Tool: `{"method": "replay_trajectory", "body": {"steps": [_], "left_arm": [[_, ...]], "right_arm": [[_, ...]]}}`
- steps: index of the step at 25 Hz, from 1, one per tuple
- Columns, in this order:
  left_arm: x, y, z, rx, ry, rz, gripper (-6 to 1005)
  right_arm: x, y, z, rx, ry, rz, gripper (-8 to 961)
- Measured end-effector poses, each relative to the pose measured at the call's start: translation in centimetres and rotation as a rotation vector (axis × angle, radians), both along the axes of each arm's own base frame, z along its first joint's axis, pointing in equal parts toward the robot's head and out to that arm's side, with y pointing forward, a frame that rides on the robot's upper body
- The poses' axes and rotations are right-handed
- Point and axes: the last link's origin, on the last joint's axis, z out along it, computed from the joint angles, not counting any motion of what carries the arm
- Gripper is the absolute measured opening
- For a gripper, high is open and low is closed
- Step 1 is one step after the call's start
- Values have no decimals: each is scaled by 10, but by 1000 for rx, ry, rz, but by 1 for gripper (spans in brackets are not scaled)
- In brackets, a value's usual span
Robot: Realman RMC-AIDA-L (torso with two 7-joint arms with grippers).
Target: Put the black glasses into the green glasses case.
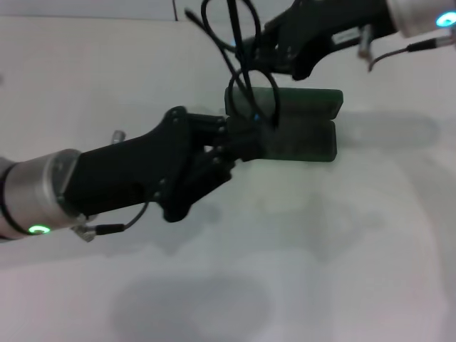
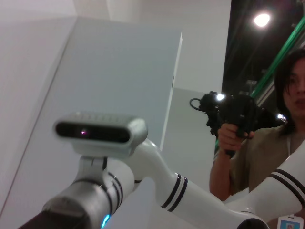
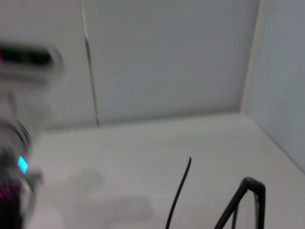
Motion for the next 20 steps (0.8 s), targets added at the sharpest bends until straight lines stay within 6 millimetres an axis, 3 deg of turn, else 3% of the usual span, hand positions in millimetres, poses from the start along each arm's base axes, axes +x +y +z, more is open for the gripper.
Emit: {"method": "replay_trajectory", "body": {"steps": [5,9,20], "left_arm": [[9,7,-3,6,-12,-1,50],[17,17,-9,-11,7,15,50],[28,34,-20,-30,35,70,49]], "right_arm": [[4,-7,24,-57,88,7,96],[11,-13,33,-103,140,3,96],[20,-19,28,-139,144,10,97]]}}
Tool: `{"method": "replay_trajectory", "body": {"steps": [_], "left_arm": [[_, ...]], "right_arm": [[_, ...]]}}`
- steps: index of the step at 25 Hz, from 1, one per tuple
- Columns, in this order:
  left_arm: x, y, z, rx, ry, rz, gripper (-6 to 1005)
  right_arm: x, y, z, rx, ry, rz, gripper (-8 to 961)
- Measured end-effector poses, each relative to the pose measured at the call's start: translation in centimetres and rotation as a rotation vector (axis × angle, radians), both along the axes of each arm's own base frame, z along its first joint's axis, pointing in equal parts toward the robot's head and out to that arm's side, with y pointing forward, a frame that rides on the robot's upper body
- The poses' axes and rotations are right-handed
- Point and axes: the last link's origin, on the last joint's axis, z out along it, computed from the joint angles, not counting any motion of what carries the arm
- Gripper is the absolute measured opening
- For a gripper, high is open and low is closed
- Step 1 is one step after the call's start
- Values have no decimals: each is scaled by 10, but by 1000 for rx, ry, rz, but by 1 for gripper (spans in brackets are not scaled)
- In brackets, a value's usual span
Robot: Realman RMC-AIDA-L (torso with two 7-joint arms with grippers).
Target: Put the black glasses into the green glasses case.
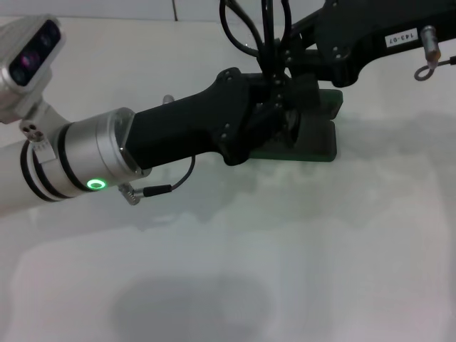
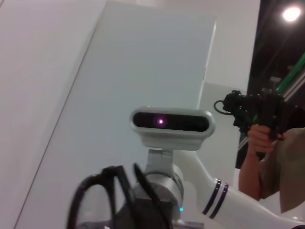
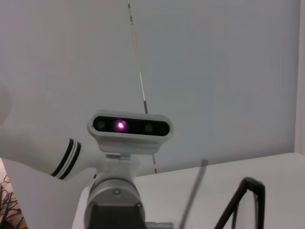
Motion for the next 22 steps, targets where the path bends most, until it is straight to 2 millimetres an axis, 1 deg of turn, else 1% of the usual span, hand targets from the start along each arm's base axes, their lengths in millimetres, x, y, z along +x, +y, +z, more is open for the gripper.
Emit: {"method": "replay_trajectory", "body": {"steps": [8,15,22], "left_arm": [[0,6,-3,-3,23,31,49],[1,8,-4,-1,27,35,49],[1,8,-2,3,24,35,49]], "right_arm": [[1,0,-1,-2,0,9,97],[0,2,-1,-2,3,11,97],[6,5,-1,13,5,-7,98]]}}
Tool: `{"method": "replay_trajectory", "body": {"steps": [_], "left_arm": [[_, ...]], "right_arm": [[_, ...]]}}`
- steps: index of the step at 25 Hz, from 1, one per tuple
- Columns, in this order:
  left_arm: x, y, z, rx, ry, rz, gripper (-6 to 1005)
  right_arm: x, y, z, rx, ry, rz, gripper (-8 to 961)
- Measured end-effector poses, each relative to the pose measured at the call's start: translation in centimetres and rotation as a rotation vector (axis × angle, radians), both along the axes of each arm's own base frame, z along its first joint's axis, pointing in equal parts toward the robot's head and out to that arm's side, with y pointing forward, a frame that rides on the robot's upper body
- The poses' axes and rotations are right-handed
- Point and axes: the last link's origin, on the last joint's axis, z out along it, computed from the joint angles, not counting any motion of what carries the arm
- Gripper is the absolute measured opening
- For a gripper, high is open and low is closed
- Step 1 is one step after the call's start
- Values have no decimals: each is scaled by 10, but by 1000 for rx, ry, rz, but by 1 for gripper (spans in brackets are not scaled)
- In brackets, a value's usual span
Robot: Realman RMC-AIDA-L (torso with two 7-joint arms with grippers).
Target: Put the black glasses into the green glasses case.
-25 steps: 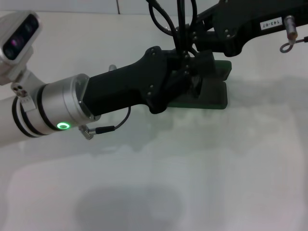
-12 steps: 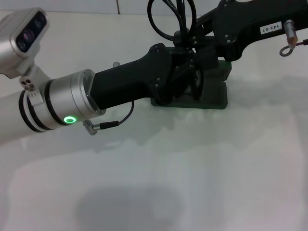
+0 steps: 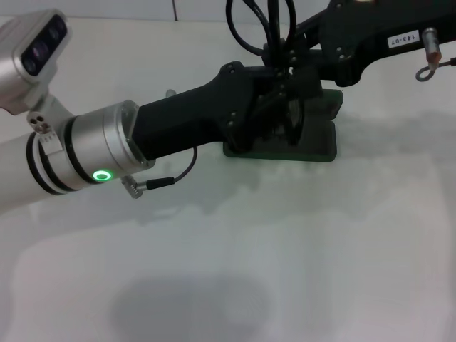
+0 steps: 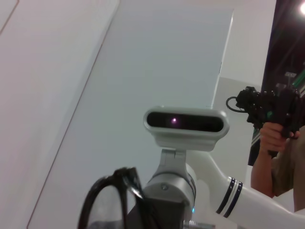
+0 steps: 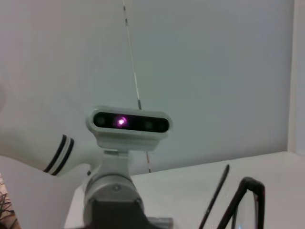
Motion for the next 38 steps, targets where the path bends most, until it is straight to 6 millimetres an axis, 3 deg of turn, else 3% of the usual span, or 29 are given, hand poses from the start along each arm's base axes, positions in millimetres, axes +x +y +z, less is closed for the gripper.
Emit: {"method": "replay_trajectory", "body": {"steps": [8,13,18,24,32,38], "left_arm": [[-10,-3,10,22,-23,24,50],[-20,-9,19,35,-32,27,50],[-30,-15,27,44,-36,24,49],[-46,-33,36,77,-52,22,50],[-71,-59,48,125,-86,78,49],[-80,-69,48,135,-83,98,49]], "right_arm": [[10,11,-2,40,-41,-36,98],[5,25,-12,75,-198,-18,98],[-15,41,-41,41,-389,17,98],[-37,46,-107,102,-772,217,98],[-40,43,-131,166,-944,354,99],[-28,40,-137,181,-1007,406,99]]}}
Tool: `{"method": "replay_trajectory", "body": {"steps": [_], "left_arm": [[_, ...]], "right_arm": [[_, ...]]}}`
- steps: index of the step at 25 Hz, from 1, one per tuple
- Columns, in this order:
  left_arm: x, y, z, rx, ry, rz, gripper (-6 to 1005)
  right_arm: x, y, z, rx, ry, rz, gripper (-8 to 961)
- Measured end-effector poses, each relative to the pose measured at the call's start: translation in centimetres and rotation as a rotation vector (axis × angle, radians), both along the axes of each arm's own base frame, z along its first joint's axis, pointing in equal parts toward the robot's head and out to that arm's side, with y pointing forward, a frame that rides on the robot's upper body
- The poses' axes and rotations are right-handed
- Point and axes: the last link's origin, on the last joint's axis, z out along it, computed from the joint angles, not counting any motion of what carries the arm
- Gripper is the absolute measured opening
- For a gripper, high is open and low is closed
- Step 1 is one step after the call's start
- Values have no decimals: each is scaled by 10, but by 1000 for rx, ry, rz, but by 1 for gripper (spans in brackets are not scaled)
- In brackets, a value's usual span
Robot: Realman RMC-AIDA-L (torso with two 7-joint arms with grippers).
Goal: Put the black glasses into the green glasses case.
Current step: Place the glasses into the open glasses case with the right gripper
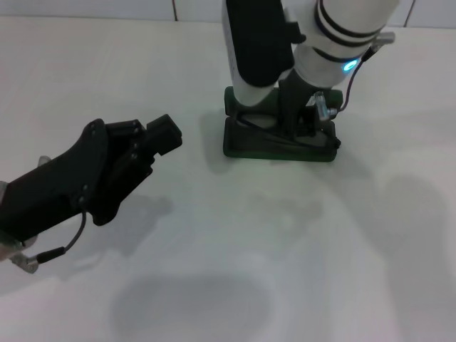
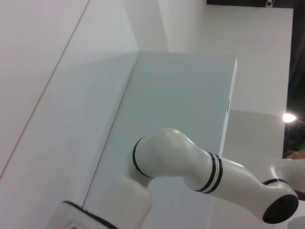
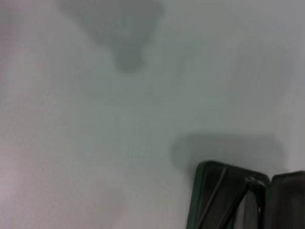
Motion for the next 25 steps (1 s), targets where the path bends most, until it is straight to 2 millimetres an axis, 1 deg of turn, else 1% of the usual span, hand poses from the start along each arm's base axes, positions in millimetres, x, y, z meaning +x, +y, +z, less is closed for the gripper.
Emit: {"method": "replay_trajectory", "body": {"steps": [7,20,25], "left_arm": [[2,1,-2,-12,7,-14,50],[0,0,-2,14,-5,12,49],[-1,-2,-3,24,-5,18,49]], "right_arm": [[8,-1,-9,25,-60,64,99],[5,-3,-20,29,-95,221,100],[6,-1,-20,36,-103,244,100]]}}
